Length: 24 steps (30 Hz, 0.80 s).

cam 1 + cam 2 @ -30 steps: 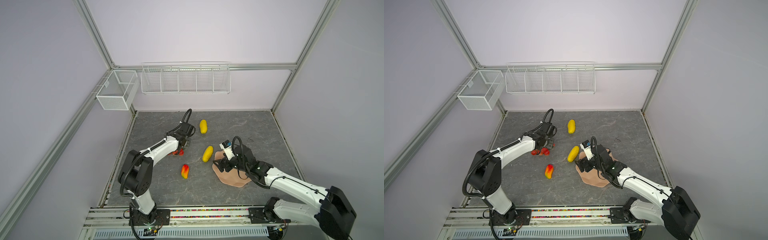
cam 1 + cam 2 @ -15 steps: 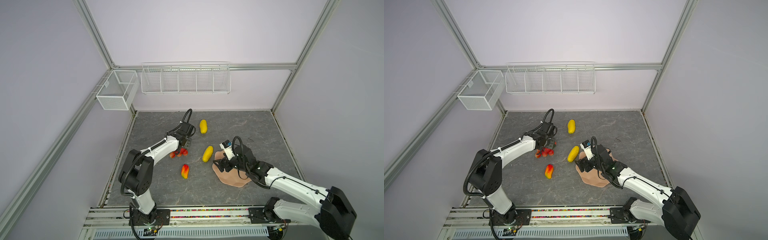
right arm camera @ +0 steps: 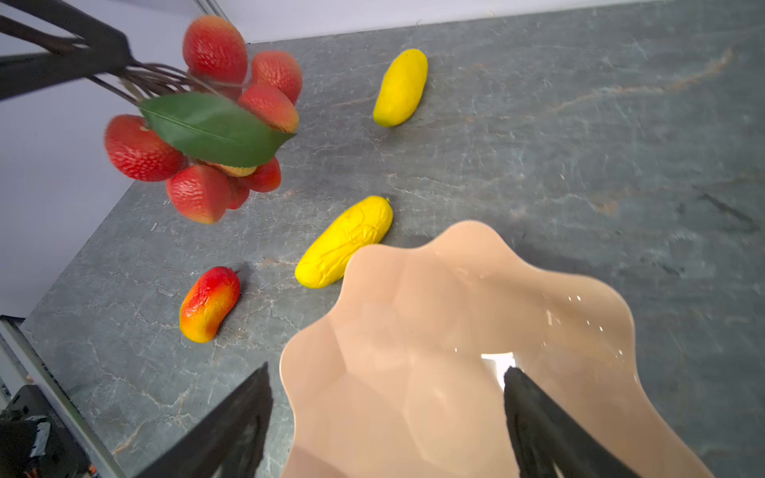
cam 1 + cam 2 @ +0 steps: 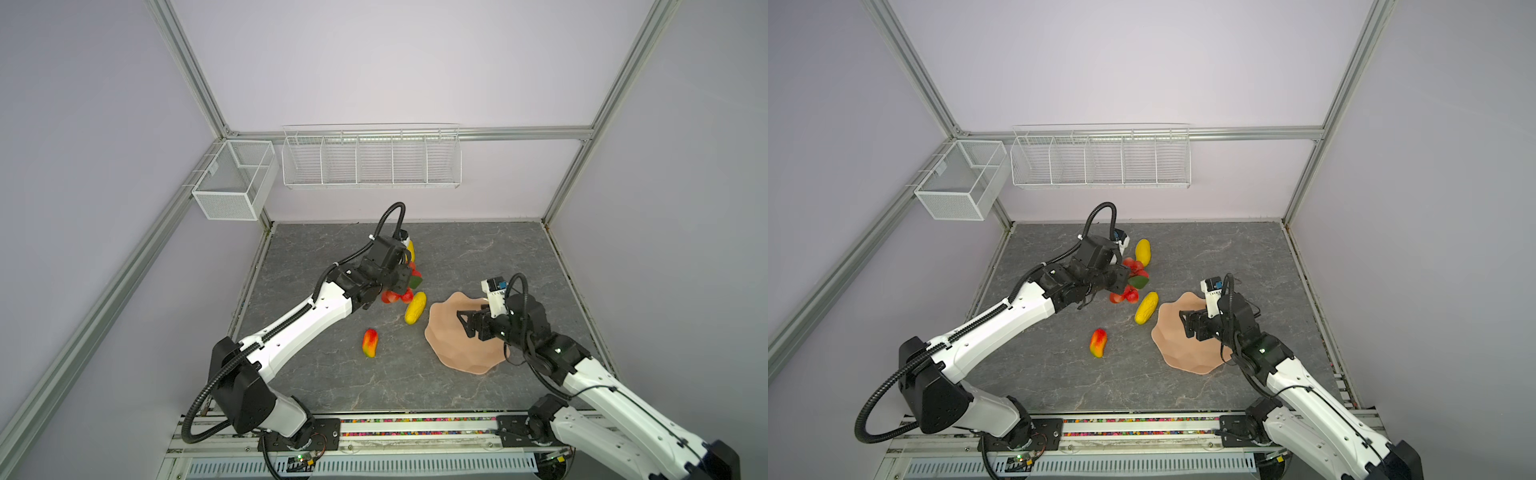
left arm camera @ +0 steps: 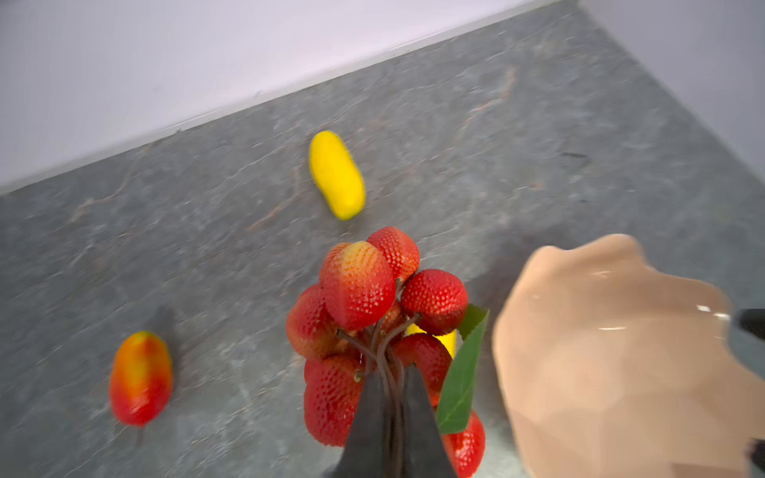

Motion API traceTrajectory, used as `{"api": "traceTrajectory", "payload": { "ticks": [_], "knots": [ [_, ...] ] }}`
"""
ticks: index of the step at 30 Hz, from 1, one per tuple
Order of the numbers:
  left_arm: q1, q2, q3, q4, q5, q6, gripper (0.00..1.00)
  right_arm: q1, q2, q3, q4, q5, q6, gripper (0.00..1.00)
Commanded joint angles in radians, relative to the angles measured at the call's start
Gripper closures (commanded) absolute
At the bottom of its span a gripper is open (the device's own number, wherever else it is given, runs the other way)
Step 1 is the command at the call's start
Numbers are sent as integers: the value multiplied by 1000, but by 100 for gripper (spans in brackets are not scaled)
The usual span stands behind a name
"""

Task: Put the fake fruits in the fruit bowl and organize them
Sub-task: 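Lift the red bunch with the left gripper and carry it over the bowl, then drop the bunch into the bowl with the left gripper while the right steadies the rim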

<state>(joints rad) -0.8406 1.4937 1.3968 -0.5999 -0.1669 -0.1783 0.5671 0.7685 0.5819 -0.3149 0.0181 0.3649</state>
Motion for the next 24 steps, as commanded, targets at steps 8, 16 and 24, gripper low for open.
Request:
{"api": "traceTrajectory", "payload": {
  "ticks": [8, 16, 24],
  "knots": [
    [-272, 168, 168, -13, 117, -71, 100, -2, -407, -112, -351, 24, 194, 12],
    [-318, 272, 142, 66, 169, -88, 100, -1, -438, -113, -377, 0, 226, 12],
    [-317, 370, 151, 113, 225, -81, 100, -1, -428, -111, -372, 7, 217, 12]
  ]
}}
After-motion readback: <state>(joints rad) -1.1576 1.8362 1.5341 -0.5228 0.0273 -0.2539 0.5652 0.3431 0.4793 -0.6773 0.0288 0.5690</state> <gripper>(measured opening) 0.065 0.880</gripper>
